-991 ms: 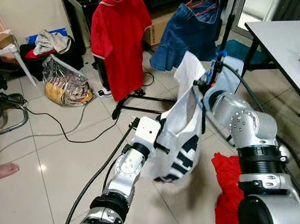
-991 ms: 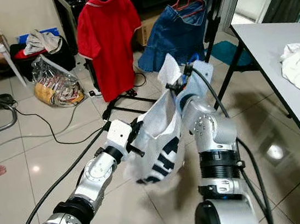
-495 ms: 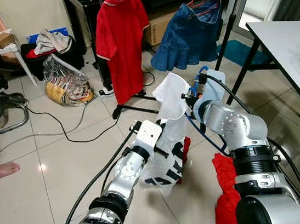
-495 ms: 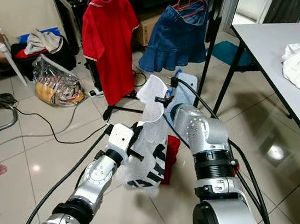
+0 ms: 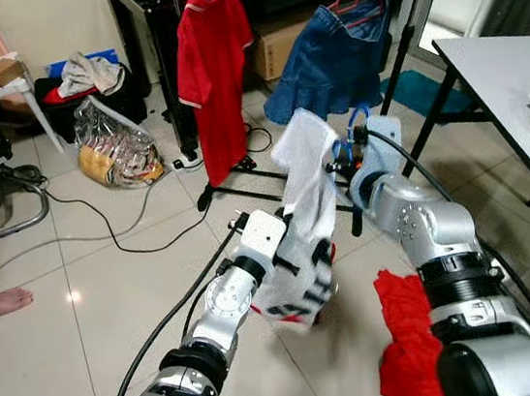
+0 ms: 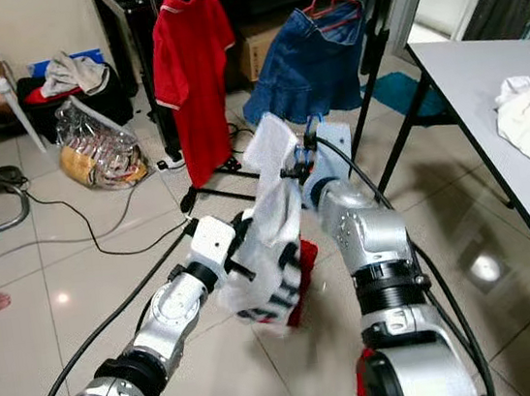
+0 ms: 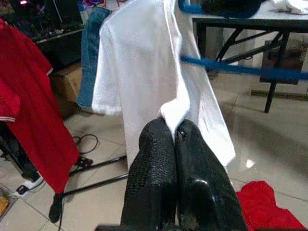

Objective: Hang hanger

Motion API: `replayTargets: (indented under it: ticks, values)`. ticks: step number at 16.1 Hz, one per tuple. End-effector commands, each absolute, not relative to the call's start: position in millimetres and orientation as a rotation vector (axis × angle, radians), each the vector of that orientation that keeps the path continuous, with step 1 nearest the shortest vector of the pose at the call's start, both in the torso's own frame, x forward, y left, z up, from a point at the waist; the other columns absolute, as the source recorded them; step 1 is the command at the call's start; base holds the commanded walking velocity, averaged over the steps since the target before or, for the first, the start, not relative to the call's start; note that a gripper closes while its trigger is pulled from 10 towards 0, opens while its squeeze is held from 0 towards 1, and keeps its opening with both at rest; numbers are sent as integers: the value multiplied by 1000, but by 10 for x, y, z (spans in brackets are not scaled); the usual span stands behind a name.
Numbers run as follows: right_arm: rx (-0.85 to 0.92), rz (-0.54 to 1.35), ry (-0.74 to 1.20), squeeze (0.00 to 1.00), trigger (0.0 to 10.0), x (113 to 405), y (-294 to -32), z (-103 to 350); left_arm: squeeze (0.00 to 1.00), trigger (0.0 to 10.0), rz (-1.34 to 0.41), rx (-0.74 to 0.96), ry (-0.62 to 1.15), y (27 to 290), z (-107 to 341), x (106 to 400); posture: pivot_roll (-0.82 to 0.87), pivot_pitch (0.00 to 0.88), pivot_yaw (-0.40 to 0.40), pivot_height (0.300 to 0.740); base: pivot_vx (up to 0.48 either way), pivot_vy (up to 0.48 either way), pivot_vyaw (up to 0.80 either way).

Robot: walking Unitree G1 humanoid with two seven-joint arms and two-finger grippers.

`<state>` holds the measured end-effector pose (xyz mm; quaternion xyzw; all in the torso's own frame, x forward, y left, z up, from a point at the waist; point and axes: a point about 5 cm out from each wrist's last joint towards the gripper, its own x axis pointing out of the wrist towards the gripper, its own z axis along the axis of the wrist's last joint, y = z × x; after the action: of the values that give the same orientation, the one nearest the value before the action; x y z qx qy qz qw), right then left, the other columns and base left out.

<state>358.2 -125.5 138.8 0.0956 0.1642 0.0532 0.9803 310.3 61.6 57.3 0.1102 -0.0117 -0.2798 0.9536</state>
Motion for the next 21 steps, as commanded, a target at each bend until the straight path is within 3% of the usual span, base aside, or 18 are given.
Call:
replayTargets:
  ticks: [1,3,4,6,9,12,13,17,18,21]
  values:
    - [148,121,246,0,10000,3574,-1273,1427,0,0,-554,223,-71,620,666,3152,114,0,-45,740,0,0,0]
    - [166,153,316,0,10000,3549,-1247,1356,0,0,-536,236,-76,652,672,3164,118,0,-46,740,0,0,0]
    - [185,160,325,0,10000,3537,-1234,1336,0,627,-519,245,-76,679,673,3174,117,0,-45,740,0,0,0]
    - [198,187,333,0,10000,3533,-1237,1311,0,10000,-500,261,-66,709,663,3187,114,0,-45,740,0,0,0]
    - [208,209,325,0,10000,3519,-1252,1346,0,10000,-485,258,-55,724,666,3206,113,0,-46,740,0,0,0]
    - [359,219,307,0,10000,3490,-1210,1366,0,10000,-474,239,-51,733,676,3220,114,0,-45,740,0,0,0]
    - [455,227,295,0,10000,3468,-1176,1369,1000,10000,-467,241,-63,741,680,3214,115,0,-42,740,0,0,0]
    - [535,252,273,0,10000,3430,-1105,1365,1000,10000,-454,256,-70,742,691,3223,114,0,-37,740,0,0,0]
    - [553,254,270,0,10000,3425,-1120,1358,0,10000,-445,272,-71,745,706,3243,115,0,-37,740,0,0,0]
    - [584,237,276,0,10000,3415,-1136,1339,0,10000,-427,287,-73,766,712,3255,116,0,-35,740,0,0,0]
